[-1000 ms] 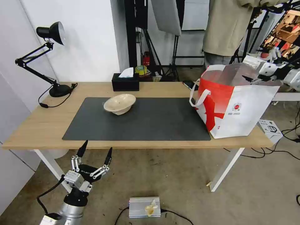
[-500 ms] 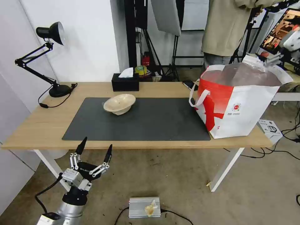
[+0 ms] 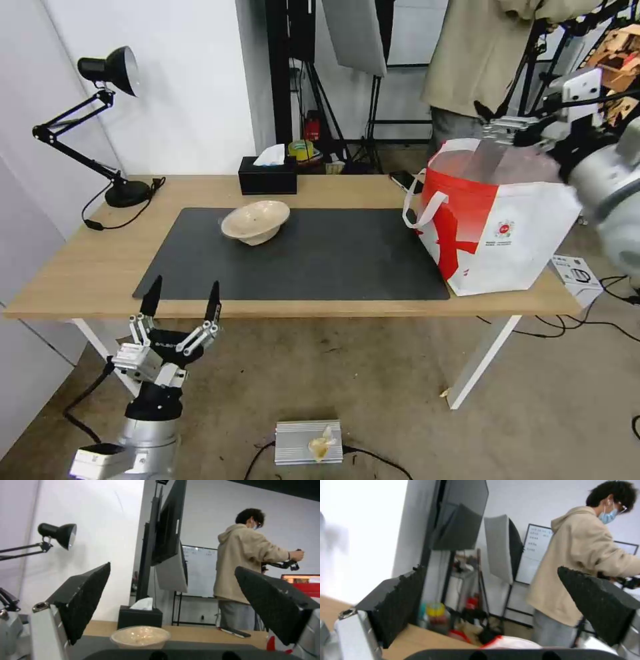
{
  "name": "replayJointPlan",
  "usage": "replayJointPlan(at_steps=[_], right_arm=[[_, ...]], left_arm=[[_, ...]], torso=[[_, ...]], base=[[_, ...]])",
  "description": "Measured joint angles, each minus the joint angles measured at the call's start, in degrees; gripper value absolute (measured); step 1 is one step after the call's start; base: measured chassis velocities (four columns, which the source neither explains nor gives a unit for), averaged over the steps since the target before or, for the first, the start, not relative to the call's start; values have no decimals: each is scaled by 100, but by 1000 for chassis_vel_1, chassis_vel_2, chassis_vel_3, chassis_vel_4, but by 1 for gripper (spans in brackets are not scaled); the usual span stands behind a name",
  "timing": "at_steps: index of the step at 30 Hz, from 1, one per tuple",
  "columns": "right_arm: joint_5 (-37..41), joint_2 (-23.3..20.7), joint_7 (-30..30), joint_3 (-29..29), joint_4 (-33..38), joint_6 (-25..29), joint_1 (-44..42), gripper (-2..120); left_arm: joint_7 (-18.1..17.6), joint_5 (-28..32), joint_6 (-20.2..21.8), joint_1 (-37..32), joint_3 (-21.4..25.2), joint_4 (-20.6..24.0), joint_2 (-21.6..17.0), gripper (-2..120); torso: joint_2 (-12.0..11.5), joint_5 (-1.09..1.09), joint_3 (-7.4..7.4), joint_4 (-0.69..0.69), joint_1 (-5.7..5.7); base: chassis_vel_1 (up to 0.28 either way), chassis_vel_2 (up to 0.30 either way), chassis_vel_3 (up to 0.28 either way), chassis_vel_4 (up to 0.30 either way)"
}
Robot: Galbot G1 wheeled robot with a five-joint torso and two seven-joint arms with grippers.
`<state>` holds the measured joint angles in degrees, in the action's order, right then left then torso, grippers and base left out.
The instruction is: Pick up the trash from the table and place it into the takeout bag.
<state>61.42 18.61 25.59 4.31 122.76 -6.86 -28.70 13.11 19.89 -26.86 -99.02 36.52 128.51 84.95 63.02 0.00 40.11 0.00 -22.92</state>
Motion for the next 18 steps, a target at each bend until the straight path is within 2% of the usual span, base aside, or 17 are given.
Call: replayJointPlan(at_steps=[10,18], right_arm=[[50,322,131,67,589,701,-665,100],[-698,797,-127,258,831,927,-1840,100]], left_arm=[[-56,-82,54,-72,15,82,95,100],[43,-38,13,-149,17,217,93,100]], torso=[[0,1,0,0,1],[0,0,0,0,0]], base=[[0,0,0,0],[0,0,0,0]])
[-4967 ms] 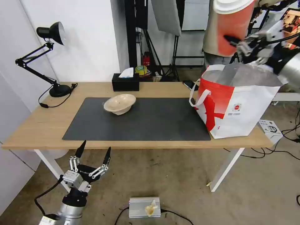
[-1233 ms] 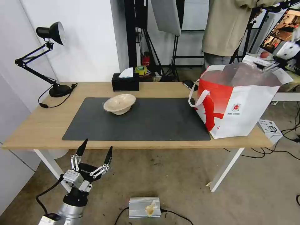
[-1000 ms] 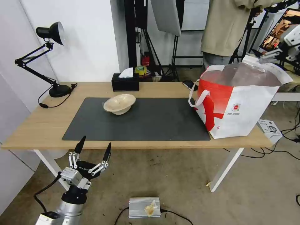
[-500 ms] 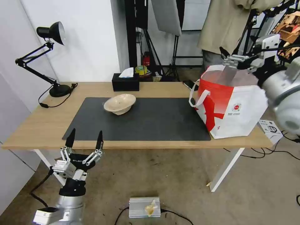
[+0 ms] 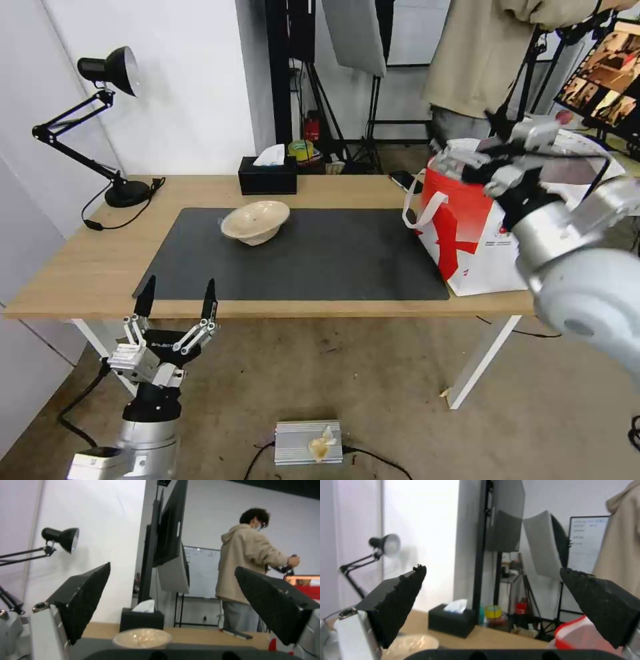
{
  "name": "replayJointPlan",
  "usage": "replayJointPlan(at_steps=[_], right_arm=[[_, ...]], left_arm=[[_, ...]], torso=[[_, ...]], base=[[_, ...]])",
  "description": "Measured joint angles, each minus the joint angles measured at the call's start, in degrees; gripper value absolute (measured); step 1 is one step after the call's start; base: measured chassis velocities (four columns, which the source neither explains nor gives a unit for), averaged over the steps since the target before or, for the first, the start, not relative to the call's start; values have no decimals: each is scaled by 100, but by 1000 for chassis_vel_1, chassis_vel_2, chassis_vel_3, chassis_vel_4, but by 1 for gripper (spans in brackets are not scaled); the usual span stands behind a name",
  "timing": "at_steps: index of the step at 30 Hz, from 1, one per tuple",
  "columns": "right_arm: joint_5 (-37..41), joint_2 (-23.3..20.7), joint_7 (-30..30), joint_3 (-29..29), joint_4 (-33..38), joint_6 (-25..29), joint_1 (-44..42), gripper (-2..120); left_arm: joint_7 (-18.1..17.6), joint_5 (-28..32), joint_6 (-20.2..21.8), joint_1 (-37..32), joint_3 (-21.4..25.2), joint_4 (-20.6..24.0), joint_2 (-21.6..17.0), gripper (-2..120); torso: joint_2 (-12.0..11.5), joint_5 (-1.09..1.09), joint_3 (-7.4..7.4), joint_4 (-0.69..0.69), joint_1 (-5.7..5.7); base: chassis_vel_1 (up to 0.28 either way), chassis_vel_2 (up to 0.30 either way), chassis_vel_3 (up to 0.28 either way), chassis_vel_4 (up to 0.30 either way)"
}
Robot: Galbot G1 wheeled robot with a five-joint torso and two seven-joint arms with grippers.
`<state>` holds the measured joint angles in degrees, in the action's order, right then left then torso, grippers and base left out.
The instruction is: Pick up the trash from the table and place it into the takeout bag.
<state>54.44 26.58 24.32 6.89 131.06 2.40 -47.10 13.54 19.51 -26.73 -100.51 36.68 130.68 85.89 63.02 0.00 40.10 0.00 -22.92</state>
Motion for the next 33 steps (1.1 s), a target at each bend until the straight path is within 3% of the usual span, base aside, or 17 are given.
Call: replayJointPlan(at_steps=[9,13,22,33], right_arm=[[-1458,741,-414,375,95,140,-1627,100],[-2199,1074,-699,630,231,169,-2763,100],[-3006,1572,-947,1025,468,-444,-3989,100],[-3768,2528,-1020,1178,555,-527,-4775,100]], left_arm=[[33,-18,48,38,-115,-20,-158,100],[46,-52,111,40,-140,-14,-267,100],[48,-29,263,101,-97,32,-476,100],[141,-102,429,167,-162,34,-432,100]], torso=[[0,0,0,0,0],[0,0,0,-1,0],[1,1,-1,0,1],[0,1,0,0,1]], base=[[0,0,0,0],[0,0,0,0],[0,0,0,0],[0,0,0,0]])
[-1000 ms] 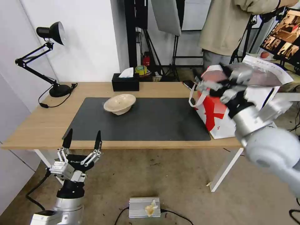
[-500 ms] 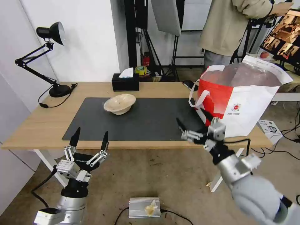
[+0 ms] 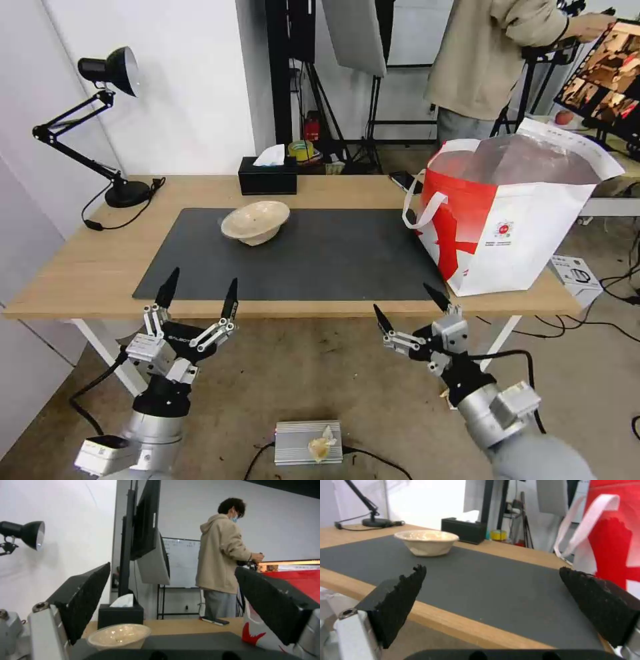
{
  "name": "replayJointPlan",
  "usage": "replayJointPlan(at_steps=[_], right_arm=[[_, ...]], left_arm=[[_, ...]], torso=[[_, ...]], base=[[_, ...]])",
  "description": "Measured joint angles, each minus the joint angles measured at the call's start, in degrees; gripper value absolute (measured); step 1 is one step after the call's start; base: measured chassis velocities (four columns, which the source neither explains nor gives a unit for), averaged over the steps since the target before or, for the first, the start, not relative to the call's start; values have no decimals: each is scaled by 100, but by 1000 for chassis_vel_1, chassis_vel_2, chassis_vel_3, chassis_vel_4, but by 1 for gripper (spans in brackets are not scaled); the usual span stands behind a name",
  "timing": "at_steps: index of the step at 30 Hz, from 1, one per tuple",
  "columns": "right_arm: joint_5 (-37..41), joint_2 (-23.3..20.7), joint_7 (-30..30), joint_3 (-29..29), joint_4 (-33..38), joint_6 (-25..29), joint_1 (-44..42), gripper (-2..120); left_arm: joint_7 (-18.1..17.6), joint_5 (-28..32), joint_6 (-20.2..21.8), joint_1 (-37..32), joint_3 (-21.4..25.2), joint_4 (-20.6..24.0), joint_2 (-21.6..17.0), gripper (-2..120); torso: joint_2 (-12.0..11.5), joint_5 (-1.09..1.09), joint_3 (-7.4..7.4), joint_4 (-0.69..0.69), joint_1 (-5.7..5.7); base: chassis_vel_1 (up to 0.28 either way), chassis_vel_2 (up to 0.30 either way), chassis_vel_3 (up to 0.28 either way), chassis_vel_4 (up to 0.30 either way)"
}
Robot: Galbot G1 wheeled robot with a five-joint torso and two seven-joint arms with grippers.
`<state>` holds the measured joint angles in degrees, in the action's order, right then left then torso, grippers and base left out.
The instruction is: Pick up the trash from the table and place it into the takeout bag.
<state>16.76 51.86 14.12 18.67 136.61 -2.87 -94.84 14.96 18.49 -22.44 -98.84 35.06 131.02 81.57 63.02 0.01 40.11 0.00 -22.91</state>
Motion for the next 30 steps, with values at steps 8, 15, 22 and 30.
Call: replayJointPlan(at_steps=[8,15,22,30], right_arm=[[-660,738,-137,75,49,304,-408,100],[-1028,968,-270,95,-30,551,-481,100],[-1550,1452,-452,135,-139,1029,-596,100],[-1641,1538,-490,236,-168,1115,-597,100]], left_arm=[[55,-36,114,98,-43,-35,32,100],[84,-47,189,135,-76,-28,45,100],[159,-45,411,209,-82,73,-1,100],[162,-11,609,353,-76,118,-103,100]], torso=[[0,0,0,0,-1],[0,-1,0,-1,-1],[0,-1,0,0,-1],[0,-1,0,0,-1]], base=[[0,0,0,0],[0,0,0,0],[0,0,0,0],[0,0,0,0]])
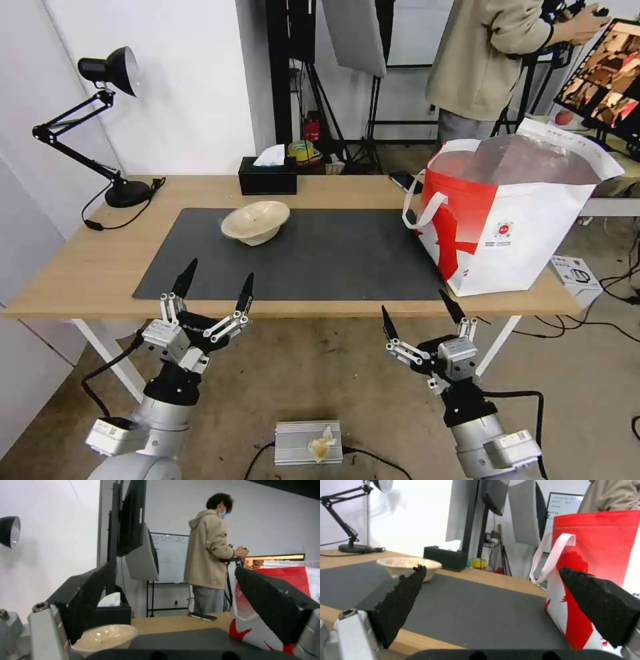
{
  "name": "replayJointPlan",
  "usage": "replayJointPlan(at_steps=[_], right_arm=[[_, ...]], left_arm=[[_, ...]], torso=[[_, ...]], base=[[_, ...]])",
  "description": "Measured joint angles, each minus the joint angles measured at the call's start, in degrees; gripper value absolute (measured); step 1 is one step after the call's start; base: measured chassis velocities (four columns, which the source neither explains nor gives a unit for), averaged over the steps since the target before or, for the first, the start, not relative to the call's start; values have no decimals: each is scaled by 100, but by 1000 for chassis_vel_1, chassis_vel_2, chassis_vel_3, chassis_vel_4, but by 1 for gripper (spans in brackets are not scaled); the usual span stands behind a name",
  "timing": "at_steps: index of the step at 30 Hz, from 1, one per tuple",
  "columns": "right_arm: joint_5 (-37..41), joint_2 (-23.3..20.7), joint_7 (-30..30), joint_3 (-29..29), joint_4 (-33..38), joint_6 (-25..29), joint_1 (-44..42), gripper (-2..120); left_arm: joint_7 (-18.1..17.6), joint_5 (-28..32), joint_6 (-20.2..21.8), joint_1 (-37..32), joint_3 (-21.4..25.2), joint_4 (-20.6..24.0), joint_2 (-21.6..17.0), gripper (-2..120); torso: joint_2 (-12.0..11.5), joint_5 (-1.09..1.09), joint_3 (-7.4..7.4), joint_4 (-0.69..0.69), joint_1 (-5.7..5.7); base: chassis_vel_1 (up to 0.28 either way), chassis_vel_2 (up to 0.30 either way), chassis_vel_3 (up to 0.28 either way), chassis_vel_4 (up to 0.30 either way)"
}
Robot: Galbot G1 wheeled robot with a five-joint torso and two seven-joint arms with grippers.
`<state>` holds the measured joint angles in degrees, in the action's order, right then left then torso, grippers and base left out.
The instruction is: Pick up the trash from the table and place it into the takeout bag.
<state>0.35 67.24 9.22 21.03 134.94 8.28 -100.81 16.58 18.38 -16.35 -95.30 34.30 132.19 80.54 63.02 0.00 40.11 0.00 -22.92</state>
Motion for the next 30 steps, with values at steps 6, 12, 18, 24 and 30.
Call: replayJointPlan(at_steps=[6,12,18,24,30], right_arm=[[-40,3,-10,70,-16,19,-1,100],[-40,-1,-10,71,-19,19,0,100],[-38,-5,-11,71,-19,19,1,100],[-34,-7,-11,68,-19,19,4,100],[-31,-9,-10,65,-20,18,6,100]], left_arm=[[1,97,146,168,44,5,-189,100],[-51,181,277,437,68,-93,-630,100],[-280,383,443,739,-15,-199,-1256,100],[-489,680,566,1346,-175,-541,-1935,100],[-709,1098,640,2261,-525,-1146,-2684,100]], torso=[[0,0,0,0,0],[0,1,0,0,0],[0,0,0,0,0],[0,1,0,0,0],[0,0,1,0,0]], base=[[0,0,0,0],[0,0,0,0],[0,0,0,0],[0,0,0,0],[0,0,0,0]])
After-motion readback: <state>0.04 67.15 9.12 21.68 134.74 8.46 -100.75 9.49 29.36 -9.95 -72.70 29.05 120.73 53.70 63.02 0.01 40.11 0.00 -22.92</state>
